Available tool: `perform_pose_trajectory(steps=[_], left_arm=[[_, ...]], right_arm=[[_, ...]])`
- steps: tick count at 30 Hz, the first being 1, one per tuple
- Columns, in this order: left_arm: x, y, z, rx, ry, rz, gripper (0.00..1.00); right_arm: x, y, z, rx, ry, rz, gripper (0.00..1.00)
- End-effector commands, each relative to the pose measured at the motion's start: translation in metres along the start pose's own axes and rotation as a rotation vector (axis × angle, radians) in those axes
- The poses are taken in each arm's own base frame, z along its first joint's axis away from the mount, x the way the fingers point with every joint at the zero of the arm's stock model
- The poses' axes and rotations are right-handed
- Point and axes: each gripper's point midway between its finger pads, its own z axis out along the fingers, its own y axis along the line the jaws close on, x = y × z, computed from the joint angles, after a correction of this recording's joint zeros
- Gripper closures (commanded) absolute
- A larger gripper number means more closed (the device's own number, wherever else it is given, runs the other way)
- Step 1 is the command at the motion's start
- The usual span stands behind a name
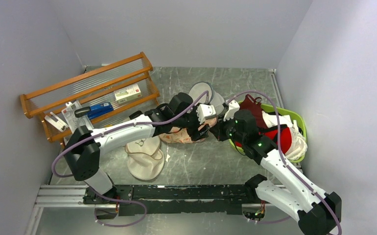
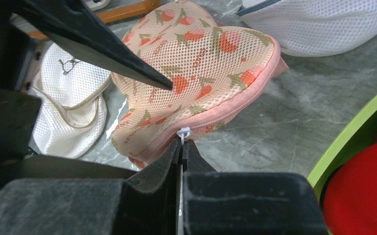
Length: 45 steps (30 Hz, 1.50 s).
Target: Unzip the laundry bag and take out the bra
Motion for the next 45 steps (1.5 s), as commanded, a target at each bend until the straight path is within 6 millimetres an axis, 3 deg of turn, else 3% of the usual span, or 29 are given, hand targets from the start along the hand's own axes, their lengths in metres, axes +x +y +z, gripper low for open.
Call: perform_pose_trajectory(steps=[1,4,10,14,18,24,31,34,37,39,43,45], left_arm=[[-0.003,-0.01,0.008,0.047,-0.013,-0.059,0.26],[-0.002,-0.011,0.013,0.057,0.0,-0.061,0.39],[0.0,-0.004,0.011,0.02,0.026,-0.029,0.77],[0.005,-0.005,0.005,-0.025,0.058,0.051,0.92],[0.025,-0.006,0.002,-0.134,0.171,0.117,0.93],[0.057,-0.019,-0.005,-0.121,0.311,0.031,0.93],[0.081,-0.063,-0.01,0.006,0.247,-0.071,0.93],[0.094,-0.071,-0.017,-0.005,0.216,-0.142,0.93],[0.108,-0.074,-0.025,-0.034,0.2,-0.209,0.84],[0.11,-0.082,-0.029,-0.016,0.187,-0.257,0.68],[0.094,-0.097,-0.034,0.038,0.129,-0.355,0.26],[0.079,-0.098,-0.034,0.029,0.097,-0.403,0.19]], right_arm=[[-0.001,0.009,-0.004,-0.048,-0.014,0.01,1.0],[0.001,0.01,-0.004,-0.059,-0.009,0.011,1.0],[0.007,0.006,0.0,-0.039,0.014,0.015,1.0],[0.014,-0.003,0.002,0.012,0.042,0.049,1.0],[0.024,-0.02,0.004,0.122,0.081,0.112,1.0],[0.037,-0.037,0.004,0.227,0.106,0.193,1.0],[0.051,-0.057,0.013,0.234,0.044,0.216,1.0],[0.047,-0.053,0.015,0.185,0.017,0.185,1.0],[0.044,-0.033,0.015,0.05,-0.02,0.136,1.0],[0.045,-0.01,0.012,-0.088,-0.033,0.116,1.0],[0.054,0.011,0.006,-0.215,-0.029,0.112,1.0],[0.058,0.014,0.005,-0.236,-0.007,0.113,1.0]])
